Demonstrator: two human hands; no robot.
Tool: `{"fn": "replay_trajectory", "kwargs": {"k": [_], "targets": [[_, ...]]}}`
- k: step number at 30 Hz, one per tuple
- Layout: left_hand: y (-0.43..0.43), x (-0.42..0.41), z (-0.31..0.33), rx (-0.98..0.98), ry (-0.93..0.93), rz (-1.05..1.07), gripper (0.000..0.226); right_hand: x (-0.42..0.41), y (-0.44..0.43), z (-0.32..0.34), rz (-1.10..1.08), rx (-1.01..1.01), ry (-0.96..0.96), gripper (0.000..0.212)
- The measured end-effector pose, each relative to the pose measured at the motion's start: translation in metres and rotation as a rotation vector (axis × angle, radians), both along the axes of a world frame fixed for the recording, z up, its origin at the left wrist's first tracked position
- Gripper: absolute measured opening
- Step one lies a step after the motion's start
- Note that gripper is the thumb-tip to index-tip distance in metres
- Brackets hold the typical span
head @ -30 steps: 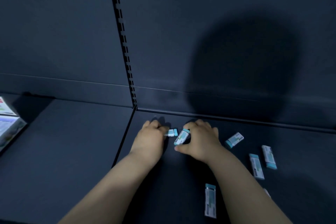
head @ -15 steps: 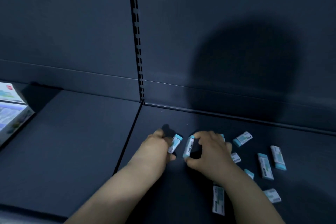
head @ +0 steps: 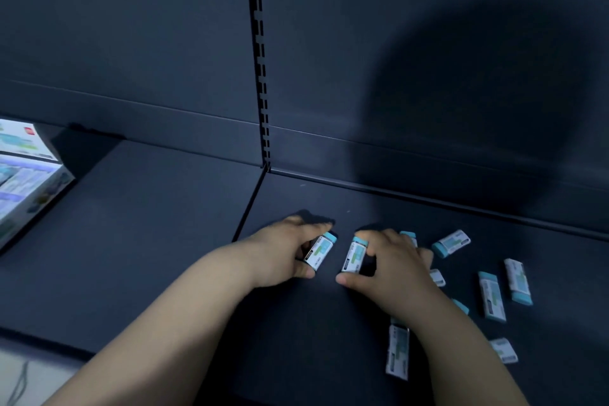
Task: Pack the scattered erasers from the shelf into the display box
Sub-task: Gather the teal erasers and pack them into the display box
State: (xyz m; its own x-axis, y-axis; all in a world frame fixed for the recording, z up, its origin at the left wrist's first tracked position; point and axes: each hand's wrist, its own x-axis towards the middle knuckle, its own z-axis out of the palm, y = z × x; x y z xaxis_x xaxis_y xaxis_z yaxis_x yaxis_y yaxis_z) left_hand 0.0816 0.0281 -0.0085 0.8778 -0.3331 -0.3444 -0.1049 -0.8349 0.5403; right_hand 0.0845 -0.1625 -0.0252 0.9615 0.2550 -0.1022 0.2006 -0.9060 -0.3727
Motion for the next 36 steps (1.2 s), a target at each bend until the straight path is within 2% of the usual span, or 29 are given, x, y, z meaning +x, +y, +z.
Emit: {"fn": "replay_trajectory", "kwargs": {"k": [9, 17, 23, 28, 36], "targets": [[0.0, 0.003, -0.005, -0.097, -0.02, 0.12, 0.057, 0.007, 0.005, -0.002, 0.02, 0.012, -0.015, 0.06], [0.017, -0.031, 0.003, -0.186, -0.234, 0.161, 0.055, -0.016, 0.029, 0.023, 0.079, 0.04, -0.066, 0.061], [0.093, -0.046, 0.014, -0.01, -0.533, 0.01, 0.065, -0.054, 0.103, 0.038, 0.035, 0.087, -0.112, 0.071], [0.185, -0.056, 0.015, 0.029, -0.633, -0.066, 0.066, -0.078, 0.194, 0.046, -0.037, 0.197, -0.169, 0.07], [0.268, -0.078, 0.028, 0.038, -0.8, -0.066, 0.061, -0.098, 0.282, 0.064, -0.013, 0.174, -0.211, 0.072]]}}
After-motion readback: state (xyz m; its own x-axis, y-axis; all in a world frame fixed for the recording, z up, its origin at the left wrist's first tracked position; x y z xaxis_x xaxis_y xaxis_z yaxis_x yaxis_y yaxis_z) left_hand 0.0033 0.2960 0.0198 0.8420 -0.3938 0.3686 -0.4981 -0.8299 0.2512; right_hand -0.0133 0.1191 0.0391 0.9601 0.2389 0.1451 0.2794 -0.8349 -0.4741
